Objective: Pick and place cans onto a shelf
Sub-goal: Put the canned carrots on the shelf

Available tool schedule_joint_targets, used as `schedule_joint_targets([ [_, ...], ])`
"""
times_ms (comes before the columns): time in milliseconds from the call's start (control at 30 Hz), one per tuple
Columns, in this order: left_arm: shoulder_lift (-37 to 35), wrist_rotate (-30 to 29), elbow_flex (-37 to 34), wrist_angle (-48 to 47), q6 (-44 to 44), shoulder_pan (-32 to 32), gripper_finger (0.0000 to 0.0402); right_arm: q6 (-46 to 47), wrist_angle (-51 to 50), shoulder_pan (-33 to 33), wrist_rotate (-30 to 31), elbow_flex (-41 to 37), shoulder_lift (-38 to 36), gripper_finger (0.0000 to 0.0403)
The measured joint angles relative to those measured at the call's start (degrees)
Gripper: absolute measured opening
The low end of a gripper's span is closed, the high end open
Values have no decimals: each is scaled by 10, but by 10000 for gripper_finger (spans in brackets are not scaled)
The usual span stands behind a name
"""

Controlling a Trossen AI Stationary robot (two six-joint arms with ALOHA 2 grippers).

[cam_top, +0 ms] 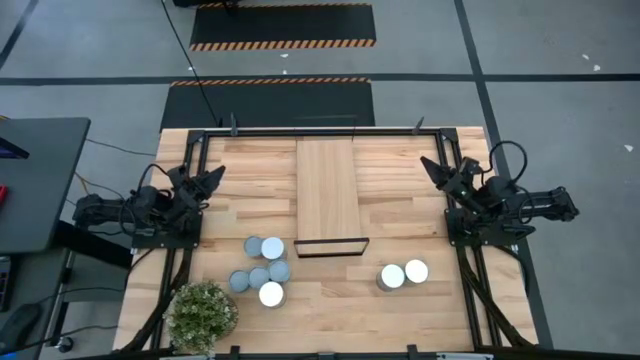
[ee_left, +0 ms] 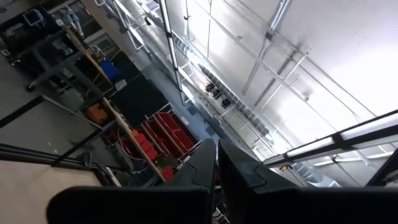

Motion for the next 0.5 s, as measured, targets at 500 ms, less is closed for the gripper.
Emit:
schedule_joint_targets([
  [500, 0, -36, 0, -5, 4, 0, 138, 10, -179, 12, -137, 181, 115, 33],
])
